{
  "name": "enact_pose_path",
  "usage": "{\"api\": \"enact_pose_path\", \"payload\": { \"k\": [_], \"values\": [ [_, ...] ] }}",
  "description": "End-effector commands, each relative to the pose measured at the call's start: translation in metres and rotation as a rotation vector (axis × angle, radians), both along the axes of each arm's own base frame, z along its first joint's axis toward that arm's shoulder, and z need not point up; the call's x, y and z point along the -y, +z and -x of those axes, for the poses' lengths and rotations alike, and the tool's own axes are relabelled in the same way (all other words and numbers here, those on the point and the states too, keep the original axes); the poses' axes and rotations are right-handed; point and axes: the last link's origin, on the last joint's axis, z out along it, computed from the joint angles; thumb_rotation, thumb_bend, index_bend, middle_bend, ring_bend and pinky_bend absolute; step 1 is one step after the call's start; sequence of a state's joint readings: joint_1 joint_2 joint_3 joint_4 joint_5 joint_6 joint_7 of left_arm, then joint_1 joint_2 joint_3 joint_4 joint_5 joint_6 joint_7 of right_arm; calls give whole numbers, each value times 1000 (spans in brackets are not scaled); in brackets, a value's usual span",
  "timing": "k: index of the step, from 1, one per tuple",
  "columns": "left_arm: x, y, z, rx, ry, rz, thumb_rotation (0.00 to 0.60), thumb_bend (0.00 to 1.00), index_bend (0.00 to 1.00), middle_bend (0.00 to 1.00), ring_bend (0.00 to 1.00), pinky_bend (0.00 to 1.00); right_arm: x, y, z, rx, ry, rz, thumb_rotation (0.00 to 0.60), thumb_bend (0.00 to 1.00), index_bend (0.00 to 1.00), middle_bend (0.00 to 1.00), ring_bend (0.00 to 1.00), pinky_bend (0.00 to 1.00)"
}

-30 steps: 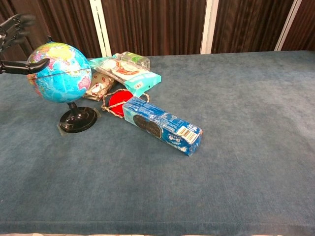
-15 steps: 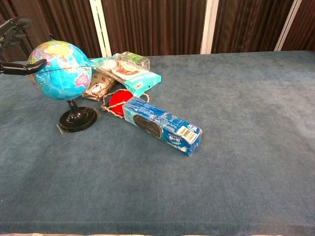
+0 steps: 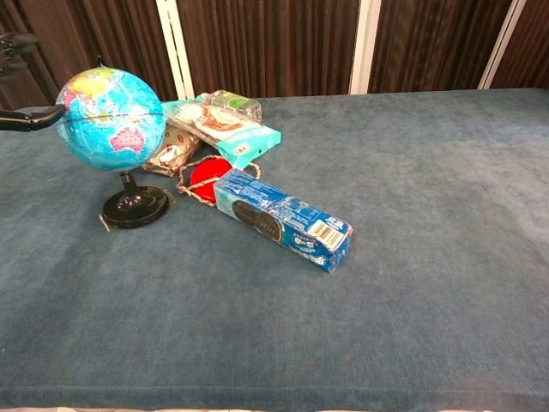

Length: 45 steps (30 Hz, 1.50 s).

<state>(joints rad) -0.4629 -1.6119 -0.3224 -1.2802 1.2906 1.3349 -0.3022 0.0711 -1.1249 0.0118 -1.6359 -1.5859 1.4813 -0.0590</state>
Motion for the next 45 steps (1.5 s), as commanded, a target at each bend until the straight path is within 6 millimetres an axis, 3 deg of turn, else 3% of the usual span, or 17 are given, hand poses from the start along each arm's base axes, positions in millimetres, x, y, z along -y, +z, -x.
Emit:
{"api": "enact_pose_path", "payload": {
  "k": [1, 21, 29, 36, 40, 45],
  "values": [
    [-2, 1, 6, -5, 19, 0, 600, 291, 0, 0, 0, 0, 0, 0, 0, -1, 0, -1, 600, 118, 0, 0, 0, 0],
    [-17, 4, 22, -11, 74, 0, 599, 293, 0, 0, 0, 0, 1, 0, 0, -8, -7, 7, 600, 118, 0, 0, 0, 0],
    [-8, 14, 33, 21, 74, -18, 600, 421, 0, 0, 0, 0, 0, -2, -1, -9, -3, 2, 600, 118, 0, 0, 0, 0],
    [3, 31, 35, 117, 49, -59, 600, 447, 0, 0, 0, 0, 0, -2, -1, -8, -3, -1, 600, 118, 0, 0, 0, 0],
    [18, 35, 24, 222, -22, -29, 600, 372, 0, 0, 0, 0, 0, -4, -1, -12, -4, -4, 600, 118, 0, 0, 0, 0],
    [23, 21, 11, 184, -46, -7, 600, 302, 0, 0, 0, 0, -1, -8, -3, -14, 5, -23, 600, 119, 0, 0, 0, 0]
  ]
}}
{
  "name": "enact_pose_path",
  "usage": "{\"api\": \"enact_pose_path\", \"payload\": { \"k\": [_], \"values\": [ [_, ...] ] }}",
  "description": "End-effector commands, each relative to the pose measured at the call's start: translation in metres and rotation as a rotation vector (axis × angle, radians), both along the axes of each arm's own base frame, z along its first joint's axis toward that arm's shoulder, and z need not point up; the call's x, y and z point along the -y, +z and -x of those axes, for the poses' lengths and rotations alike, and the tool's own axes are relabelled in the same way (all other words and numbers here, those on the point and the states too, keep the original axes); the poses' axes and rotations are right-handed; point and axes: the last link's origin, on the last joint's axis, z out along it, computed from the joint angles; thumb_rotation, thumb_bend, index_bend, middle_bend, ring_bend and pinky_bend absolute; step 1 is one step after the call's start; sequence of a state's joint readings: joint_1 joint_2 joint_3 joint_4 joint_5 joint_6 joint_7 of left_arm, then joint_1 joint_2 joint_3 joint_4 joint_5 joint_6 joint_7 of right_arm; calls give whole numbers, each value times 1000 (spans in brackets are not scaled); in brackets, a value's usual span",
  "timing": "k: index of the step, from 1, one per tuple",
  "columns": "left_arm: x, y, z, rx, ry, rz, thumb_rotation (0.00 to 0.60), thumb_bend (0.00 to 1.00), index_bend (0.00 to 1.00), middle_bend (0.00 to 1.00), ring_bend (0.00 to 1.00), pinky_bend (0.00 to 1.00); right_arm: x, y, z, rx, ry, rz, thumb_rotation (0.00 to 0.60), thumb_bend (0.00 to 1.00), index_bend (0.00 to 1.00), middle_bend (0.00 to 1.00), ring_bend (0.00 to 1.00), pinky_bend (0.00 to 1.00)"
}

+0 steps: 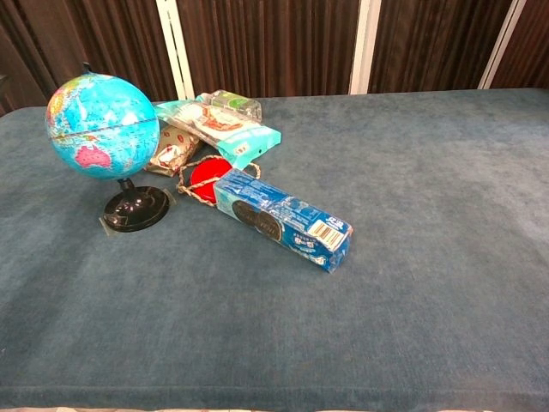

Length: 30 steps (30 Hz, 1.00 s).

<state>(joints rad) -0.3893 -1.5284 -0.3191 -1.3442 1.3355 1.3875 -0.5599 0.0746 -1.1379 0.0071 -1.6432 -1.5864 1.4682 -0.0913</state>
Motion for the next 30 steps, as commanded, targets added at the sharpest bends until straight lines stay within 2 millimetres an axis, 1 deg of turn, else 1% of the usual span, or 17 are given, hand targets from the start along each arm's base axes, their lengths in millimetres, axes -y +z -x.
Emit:
{"api": "enact_pose_path", "payload": {
  "k": [1, 4, 8, 10, 11, 21, 30],
  "values": [
    [4, -11, -8, -37, -11, 19, 600, 296, 0, 0, 0, 0, -1, -2, -1, -1, 6, -8, 600, 119, 0, 0, 0, 0],
    [5, -22, -18, -52, -38, 28, 596, 278, 0, 0, 0, 0, 0, -1, 0, -1, 4, -10, 600, 118, 0, 0, 0, 0],
    [5, -25, -21, -66, -45, 26, 584, 268, 0, 0, 0, 0, 0, -1, 0, 0, 3, -11, 600, 118, 0, 0, 0, 0],
    [3, -40, -32, -120, -73, 40, 580, 268, 0, 0, 0, 0, -1, -1, -1, 7, 10, -16, 600, 118, 0, 0, 0, 0],
    [1, -42, -34, -128, -71, 36, 580, 269, 0, 0, 0, 0, -1, 0, -1, 8, 11, -17, 600, 118, 0, 0, 0, 0],
    [-6, -52, -33, -165, -41, 30, 579, 267, 0, 0, 0, 0, -2, 4, 0, 18, 13, -12, 600, 118, 0, 0, 0, 0],
    [-9, -48, -27, -166, -24, 14, 587, 268, 0, 0, 0, 0, -2, 4, 0, 18, 11, -10, 600, 118, 0, 0, 0, 0]
  ]
}}
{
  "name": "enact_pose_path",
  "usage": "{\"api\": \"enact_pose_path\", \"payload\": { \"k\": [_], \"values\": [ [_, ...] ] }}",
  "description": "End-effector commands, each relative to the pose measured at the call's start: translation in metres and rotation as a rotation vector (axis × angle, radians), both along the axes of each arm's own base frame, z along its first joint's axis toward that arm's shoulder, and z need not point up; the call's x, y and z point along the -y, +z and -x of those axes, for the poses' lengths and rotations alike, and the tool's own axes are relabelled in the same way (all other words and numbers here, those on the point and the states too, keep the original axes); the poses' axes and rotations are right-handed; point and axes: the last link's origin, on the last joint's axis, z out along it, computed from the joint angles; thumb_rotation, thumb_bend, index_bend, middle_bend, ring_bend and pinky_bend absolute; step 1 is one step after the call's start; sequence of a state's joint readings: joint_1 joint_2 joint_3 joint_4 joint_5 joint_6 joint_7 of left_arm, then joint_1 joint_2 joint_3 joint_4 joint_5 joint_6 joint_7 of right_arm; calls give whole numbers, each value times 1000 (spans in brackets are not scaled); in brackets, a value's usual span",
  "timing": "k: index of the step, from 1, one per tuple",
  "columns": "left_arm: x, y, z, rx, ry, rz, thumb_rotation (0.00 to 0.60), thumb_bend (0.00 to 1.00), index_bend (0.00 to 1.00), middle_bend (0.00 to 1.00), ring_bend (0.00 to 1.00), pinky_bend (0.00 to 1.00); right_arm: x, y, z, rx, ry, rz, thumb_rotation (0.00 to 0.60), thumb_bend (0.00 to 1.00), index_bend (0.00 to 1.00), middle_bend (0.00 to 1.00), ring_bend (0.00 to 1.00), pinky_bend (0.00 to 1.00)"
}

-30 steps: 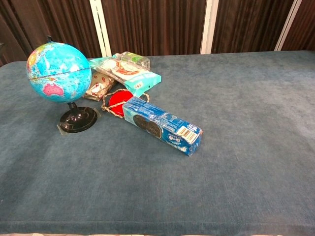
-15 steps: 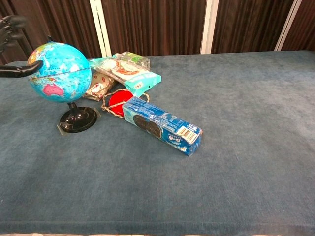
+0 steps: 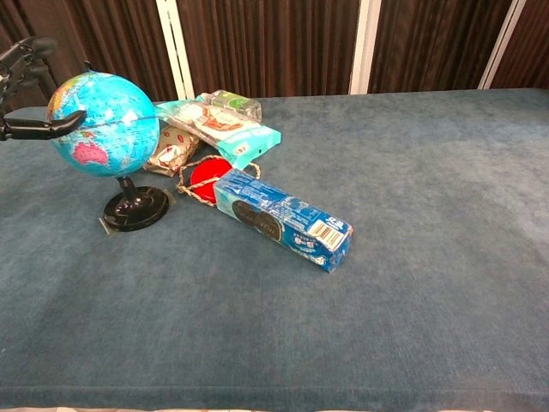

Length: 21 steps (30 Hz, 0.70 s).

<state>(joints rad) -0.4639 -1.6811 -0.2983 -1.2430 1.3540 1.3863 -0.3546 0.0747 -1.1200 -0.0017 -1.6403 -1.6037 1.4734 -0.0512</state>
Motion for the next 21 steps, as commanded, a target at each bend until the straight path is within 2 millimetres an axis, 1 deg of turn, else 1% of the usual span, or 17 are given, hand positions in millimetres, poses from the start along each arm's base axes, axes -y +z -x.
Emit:
{"api": "enact_pose_path", "payload": {
  "k": [1, 10, 21],
  "values": [
    [0, 2, 2, -2, 3, -2, 589, 268, 0, 0, 0, 0, 0, 0, 0, -1, 0, 0, 600, 118, 0, 0, 0, 0],
    [-1, 8, 12, -11, 30, -10, 595, 269, 0, 0, 0, 0, 0, 0, 0, -4, -3, 3, 600, 118, 0, 0, 0, 0],
    [-8, 14, 30, -18, 78, -7, 599, 270, 0, 0, 0, 0, 1, 2, 1, -4, -12, 19, 600, 118, 0, 0, 0, 0]
  ]
}}
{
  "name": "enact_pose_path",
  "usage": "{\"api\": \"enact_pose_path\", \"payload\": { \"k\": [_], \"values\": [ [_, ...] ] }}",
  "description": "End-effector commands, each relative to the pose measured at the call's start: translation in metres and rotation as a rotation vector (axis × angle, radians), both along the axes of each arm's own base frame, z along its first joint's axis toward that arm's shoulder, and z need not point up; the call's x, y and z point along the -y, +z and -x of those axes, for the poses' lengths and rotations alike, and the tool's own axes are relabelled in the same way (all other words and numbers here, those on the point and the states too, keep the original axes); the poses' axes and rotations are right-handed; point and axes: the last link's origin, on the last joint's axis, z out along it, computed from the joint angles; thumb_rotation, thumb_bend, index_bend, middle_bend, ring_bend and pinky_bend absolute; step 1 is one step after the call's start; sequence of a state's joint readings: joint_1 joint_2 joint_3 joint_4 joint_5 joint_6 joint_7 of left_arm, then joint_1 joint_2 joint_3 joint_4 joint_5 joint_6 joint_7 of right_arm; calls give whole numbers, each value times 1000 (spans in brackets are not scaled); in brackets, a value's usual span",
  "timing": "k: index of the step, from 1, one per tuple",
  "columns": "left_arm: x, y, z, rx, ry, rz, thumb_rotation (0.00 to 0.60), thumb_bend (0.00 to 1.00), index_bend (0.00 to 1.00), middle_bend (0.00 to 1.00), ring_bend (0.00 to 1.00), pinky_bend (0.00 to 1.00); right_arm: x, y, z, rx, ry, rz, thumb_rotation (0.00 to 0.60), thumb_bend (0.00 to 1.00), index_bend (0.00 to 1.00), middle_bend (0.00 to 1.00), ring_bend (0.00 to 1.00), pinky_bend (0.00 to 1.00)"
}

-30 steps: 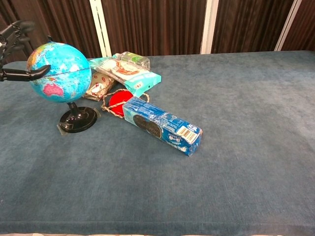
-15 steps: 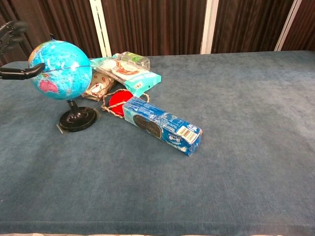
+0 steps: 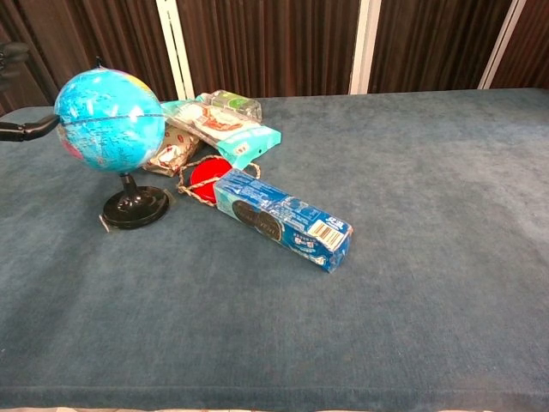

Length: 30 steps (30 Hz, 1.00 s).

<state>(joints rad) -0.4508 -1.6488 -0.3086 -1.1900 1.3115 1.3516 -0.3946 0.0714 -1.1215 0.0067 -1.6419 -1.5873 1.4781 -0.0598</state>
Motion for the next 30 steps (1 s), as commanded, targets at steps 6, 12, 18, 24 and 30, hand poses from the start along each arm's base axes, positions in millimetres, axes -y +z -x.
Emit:
{"api": "enact_pose_path", "payload": {
  "k": [6, 12, 18, 24, 30],
  "values": [
    [-7, 1, 8, 10, 30, -2, 599, 270, 0, 0, 0, 0, 0, 1, 0, 0, -2, 7, 600, 118, 0, 0, 0, 0],
    [-13, 1, 10, 7, 35, -2, 599, 272, 0, 0, 0, 0, 0, 2, 1, 0, -4, 15, 600, 118, 0, 0, 0, 0],
    [-17, 3, 17, -6, 54, -1, 599, 275, 0, 0, 0, 0, 0, 2, 0, -1, -1, 19, 600, 118, 0, 0, 0, 0],
    [-6, 10, 28, -37, 52, 8, 597, 286, 0, 0, 0, 0, -1, 2, 0, -2, 4, 23, 600, 118, 0, 0, 0, 0],
    [9, 32, 39, -84, 44, -32, 593, 295, 0, 0, 0, 0, -2, 0, -1, -7, 9, 14, 600, 119, 0, 0, 0, 0]
  ]
}}
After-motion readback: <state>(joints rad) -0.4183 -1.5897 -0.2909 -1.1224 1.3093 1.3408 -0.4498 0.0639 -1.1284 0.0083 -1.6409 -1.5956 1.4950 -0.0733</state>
